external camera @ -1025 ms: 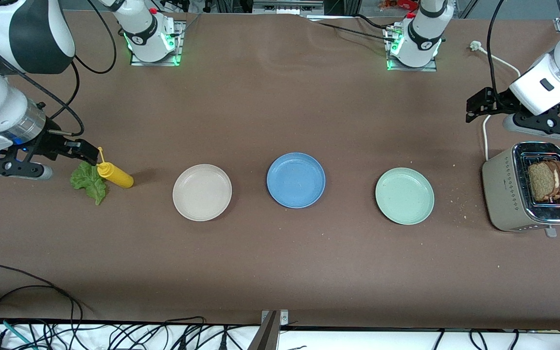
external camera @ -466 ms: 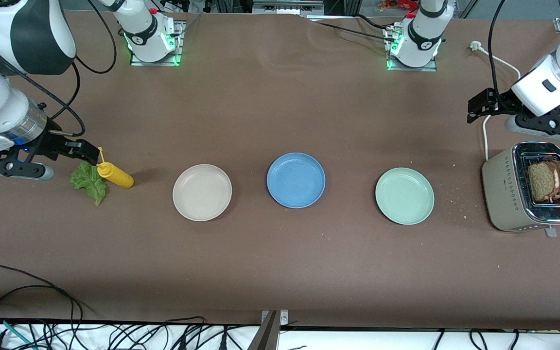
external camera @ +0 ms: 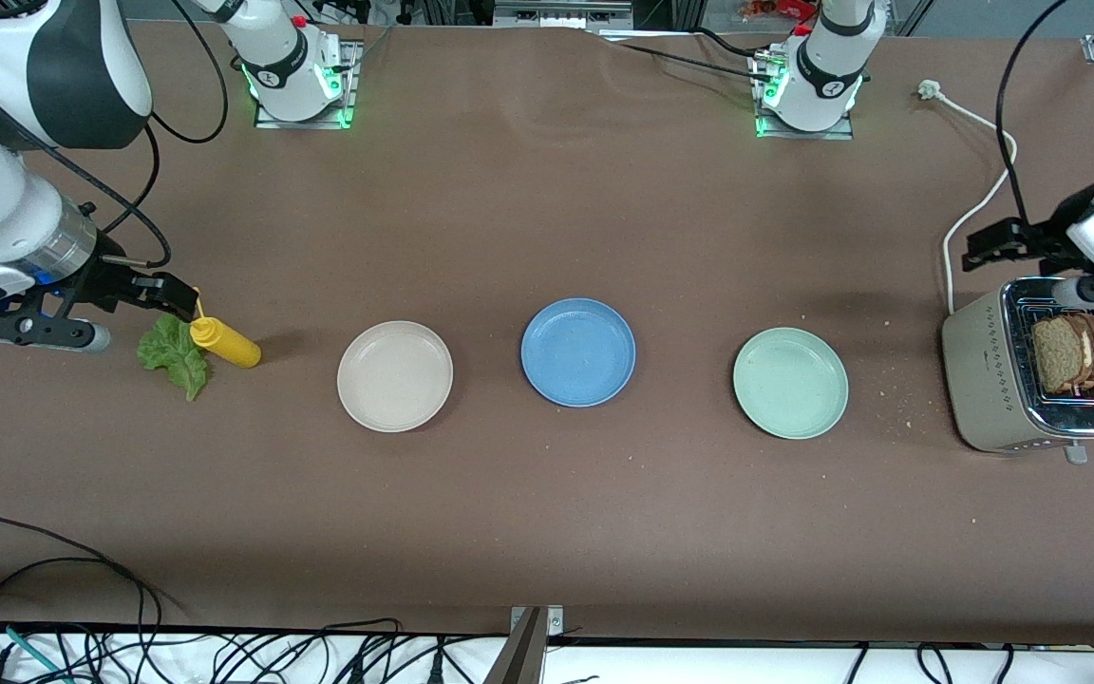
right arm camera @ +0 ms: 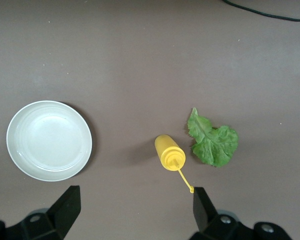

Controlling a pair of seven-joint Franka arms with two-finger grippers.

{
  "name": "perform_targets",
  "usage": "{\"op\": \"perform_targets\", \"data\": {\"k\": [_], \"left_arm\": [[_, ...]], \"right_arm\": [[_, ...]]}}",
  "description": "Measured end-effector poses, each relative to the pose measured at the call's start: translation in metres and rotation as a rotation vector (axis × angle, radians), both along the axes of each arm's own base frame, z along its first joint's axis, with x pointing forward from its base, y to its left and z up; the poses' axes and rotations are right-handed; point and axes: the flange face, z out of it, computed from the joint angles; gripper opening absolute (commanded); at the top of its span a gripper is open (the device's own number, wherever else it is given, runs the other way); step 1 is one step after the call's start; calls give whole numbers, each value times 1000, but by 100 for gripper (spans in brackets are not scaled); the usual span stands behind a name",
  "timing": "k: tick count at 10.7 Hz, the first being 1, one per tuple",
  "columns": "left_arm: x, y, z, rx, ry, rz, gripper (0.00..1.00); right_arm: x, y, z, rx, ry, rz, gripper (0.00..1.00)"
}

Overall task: Make sandwich in blue plate with both arms
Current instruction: 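Move the left gripper over the toaster and grasp a bread slice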

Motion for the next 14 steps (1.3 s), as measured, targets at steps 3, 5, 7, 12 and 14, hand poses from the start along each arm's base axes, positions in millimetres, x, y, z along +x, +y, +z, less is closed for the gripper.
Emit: {"op": "perform_targets", "data": {"k": [3, 5, 7, 12, 14], "left_arm": [[20, 64, -29, 45, -20, 11, 100], [30, 112, -62, 33, -27, -28, 100], [36, 143, -100, 23, -14, -22, 100], [47, 167, -149, 13, -5, -12, 100], [46, 178, -157, 11, -5, -2, 100]], "right_arm": [[-2, 0, 0, -1, 2, 0, 100], [-1, 1, -3, 1, -7, 2, 100], [-1, 2, -7, 1, -5, 4, 100], [1, 9, -16, 4, 1, 16, 100], [2, 19, -23, 5, 12, 34, 100]]}}
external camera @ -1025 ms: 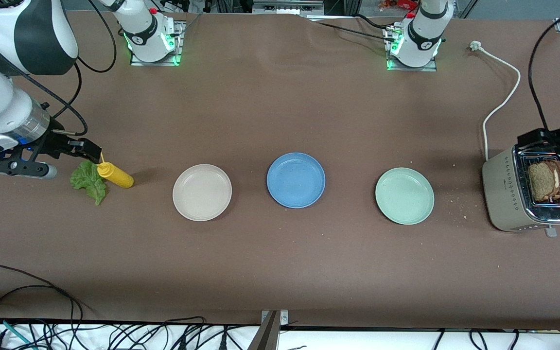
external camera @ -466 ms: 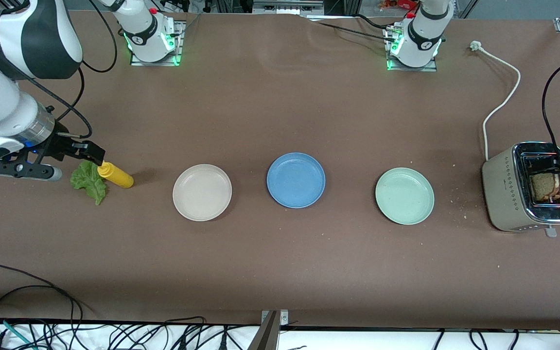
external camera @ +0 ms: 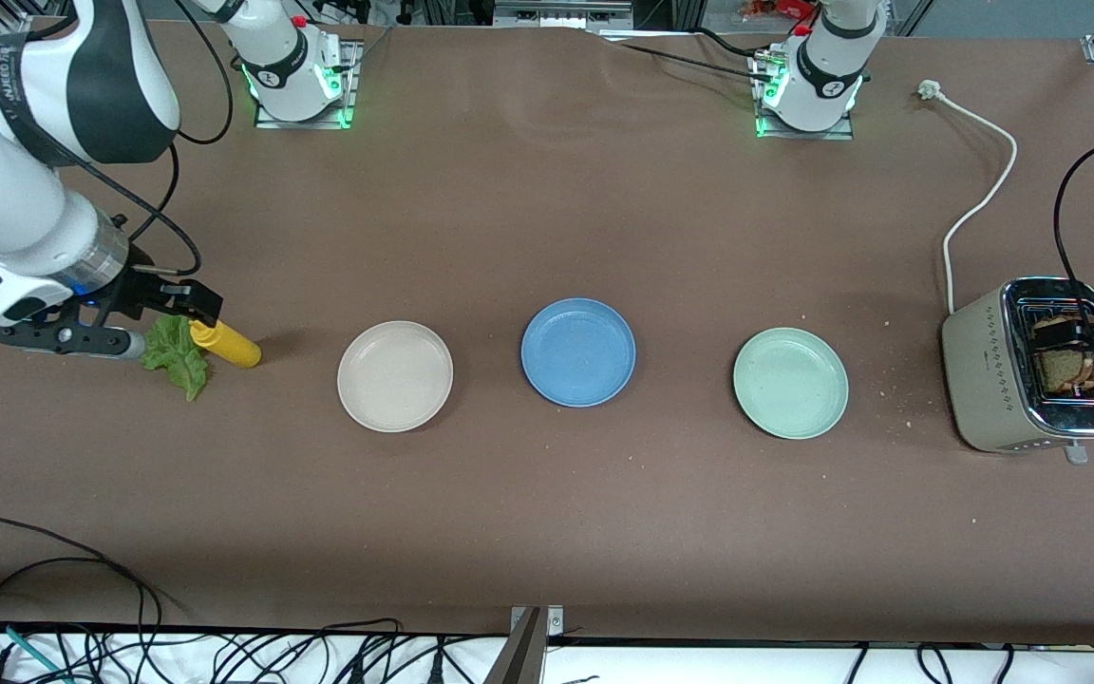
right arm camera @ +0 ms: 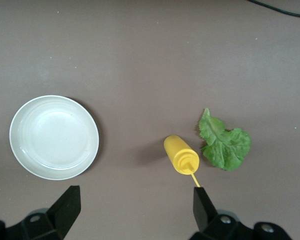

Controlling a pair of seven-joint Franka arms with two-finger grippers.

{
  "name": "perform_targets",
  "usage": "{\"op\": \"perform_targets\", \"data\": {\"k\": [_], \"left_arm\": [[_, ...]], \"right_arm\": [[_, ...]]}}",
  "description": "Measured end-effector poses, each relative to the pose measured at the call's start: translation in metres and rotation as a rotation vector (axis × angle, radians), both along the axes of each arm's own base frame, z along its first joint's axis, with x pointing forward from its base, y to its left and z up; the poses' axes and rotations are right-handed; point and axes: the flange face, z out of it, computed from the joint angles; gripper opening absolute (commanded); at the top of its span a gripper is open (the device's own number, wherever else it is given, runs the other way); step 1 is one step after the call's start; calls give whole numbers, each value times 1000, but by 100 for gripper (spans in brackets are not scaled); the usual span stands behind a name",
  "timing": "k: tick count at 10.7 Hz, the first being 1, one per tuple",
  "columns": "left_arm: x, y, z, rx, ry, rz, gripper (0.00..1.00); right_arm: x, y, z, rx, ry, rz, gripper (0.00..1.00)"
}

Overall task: Make sandwich in blue plate with both arms
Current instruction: 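Move the left gripper over the toaster and grasp a bread slice, then lift the bread slice out of the toaster with the left gripper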

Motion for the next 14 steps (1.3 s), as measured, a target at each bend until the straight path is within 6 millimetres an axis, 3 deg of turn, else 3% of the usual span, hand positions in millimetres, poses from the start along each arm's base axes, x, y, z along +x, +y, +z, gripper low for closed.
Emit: {"op": "perform_targets", "data": {"k": [4, 5, 6, 8, 14], "left_arm": [[-3, 13, -11, -5, 8, 9, 96], [-2, 13, -14, -7, 13, 9, 71], [-3, 14, -19, -11, 22, 11, 33], [-6, 17, -28, -22, 44, -5, 0], [-4, 22, -18, -21, 26, -38, 0]], "right_arm": [[1, 11, -4, 9, -6, 16, 100], [1, 11, -4, 9, -6, 16, 100], [1, 11, -4, 9, -5, 16, 100], [1, 11, -4, 9, -5, 16, 100], [1, 12, -4, 10, -6, 18, 100]]}}
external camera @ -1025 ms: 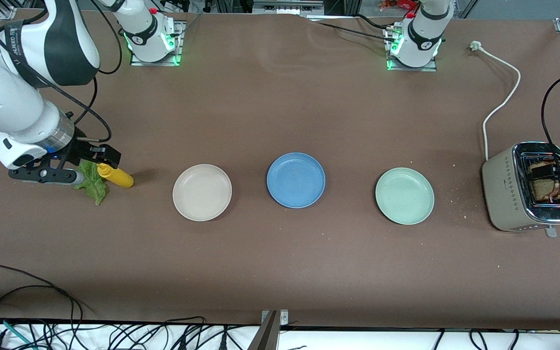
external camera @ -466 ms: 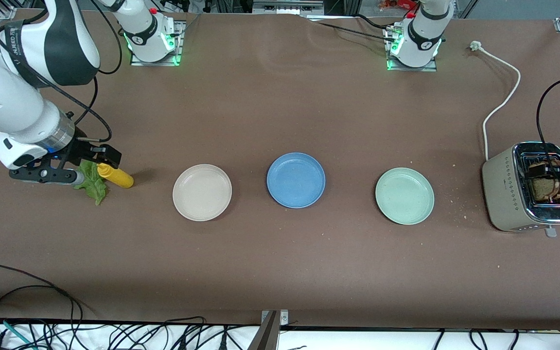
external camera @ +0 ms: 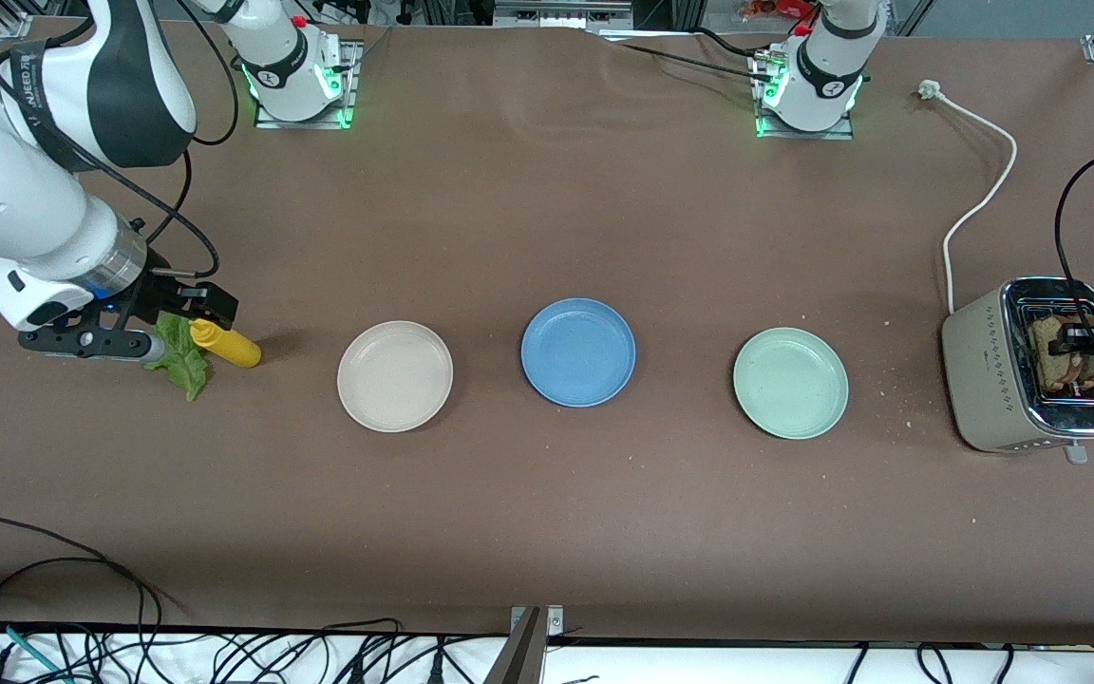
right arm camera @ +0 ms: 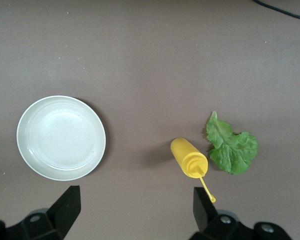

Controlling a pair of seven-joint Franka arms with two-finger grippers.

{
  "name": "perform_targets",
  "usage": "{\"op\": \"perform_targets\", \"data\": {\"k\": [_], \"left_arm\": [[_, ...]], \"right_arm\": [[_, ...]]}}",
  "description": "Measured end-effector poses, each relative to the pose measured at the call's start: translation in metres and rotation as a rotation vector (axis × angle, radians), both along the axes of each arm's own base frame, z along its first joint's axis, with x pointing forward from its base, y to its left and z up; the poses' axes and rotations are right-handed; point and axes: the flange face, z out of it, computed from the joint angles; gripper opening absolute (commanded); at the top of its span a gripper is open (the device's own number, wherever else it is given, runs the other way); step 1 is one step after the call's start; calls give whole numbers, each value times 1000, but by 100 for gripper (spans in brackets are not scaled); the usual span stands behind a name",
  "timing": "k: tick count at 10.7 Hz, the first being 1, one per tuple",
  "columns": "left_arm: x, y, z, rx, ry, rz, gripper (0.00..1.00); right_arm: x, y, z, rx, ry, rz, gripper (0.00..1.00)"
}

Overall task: Make sandwich in blue plate with both arms
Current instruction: 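Lift the bread slice out of the toaster with the left gripper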

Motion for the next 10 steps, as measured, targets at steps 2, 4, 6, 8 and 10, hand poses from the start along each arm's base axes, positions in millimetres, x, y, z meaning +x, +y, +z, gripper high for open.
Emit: {"op": "perform_targets", "data": {"k": [2, 4, 6, 8, 10], "left_arm": [[2, 0, 12, 1, -4, -1, 0], [5, -7, 45, -2, -2, -12, 0], [11, -34, 83, -13, 17, -55, 0], [16, -91, 118, -20, 41, -138, 0], [12, -166, 140, -39, 83, -252, 0]], "right_arm": [[0, 1, 0, 0, 1, 23, 100], [0, 1, 0, 0, 1, 38, 100], [0, 1, 0, 1, 1, 40, 100], [0, 1, 0, 1, 1, 41, 100], [0, 1, 0, 1, 1, 41, 100]]}}
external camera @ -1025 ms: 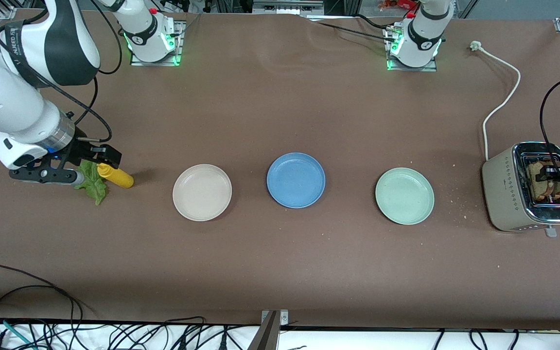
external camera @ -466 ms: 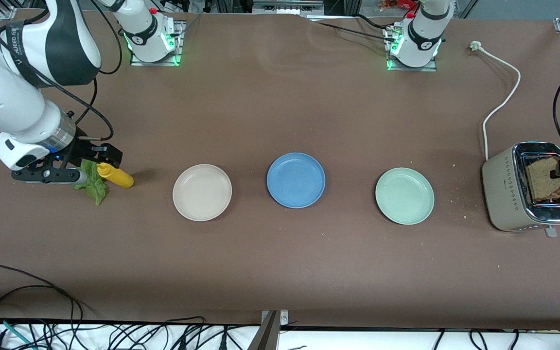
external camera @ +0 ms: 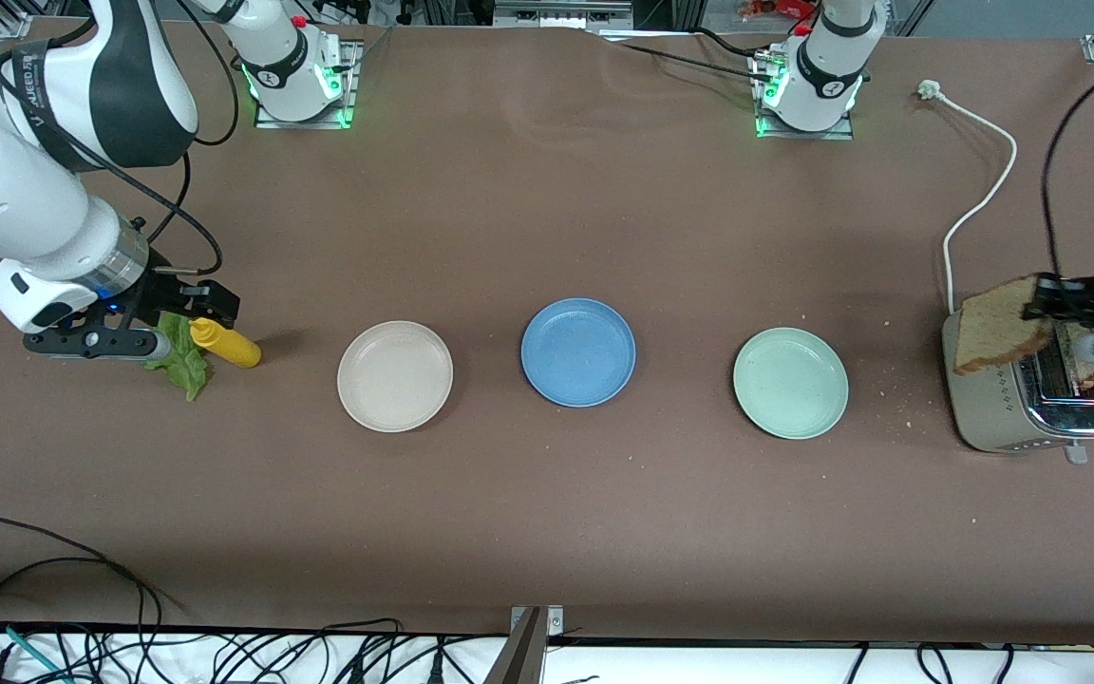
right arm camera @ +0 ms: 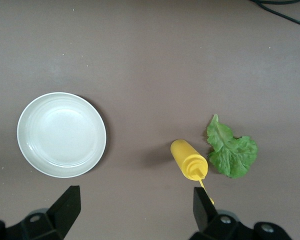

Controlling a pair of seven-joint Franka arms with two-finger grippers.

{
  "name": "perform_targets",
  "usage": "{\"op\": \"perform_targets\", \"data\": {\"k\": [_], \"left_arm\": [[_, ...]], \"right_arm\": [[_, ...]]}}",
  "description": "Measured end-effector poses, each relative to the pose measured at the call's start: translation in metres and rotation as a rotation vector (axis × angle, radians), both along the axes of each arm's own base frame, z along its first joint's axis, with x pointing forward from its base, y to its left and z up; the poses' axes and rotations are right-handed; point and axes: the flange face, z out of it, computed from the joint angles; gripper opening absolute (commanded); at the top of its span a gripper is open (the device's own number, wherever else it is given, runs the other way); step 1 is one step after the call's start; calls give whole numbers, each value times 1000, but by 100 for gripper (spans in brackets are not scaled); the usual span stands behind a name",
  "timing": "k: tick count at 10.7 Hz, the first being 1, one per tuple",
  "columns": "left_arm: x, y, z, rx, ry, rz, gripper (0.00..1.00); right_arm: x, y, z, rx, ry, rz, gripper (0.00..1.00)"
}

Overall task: Make sandwich in blue plate with both arms
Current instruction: 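Lift the bread slice out of the toaster with the left gripper, then lower the bread onto the blue plate while the right gripper reaches lettuce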

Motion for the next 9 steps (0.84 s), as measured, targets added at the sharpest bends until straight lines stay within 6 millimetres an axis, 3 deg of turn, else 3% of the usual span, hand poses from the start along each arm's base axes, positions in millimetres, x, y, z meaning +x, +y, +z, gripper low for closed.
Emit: {"op": "perform_targets", "data": {"k": [2, 4, 5, 7, 9], "left_arm": [[-2, -79, 4, -29, 14, -104, 0], [-8, -159, -4, -113, 46, -122, 0], [-12, -199, -19, -177, 91, -126, 0], [-12, -274, -71, -284, 148, -160, 0], [-4, -327, -128, -447, 183, -114, 0]], "right_arm": [[0, 0, 0, 0, 0, 0, 100], [0, -2, -1, -1, 3, 12, 100], [1, -4, -1, -2, 6, 25, 100], [1, -8, -2, -4, 12, 33, 100], [2, -29, -6, -15, 39, 83, 100]]}}
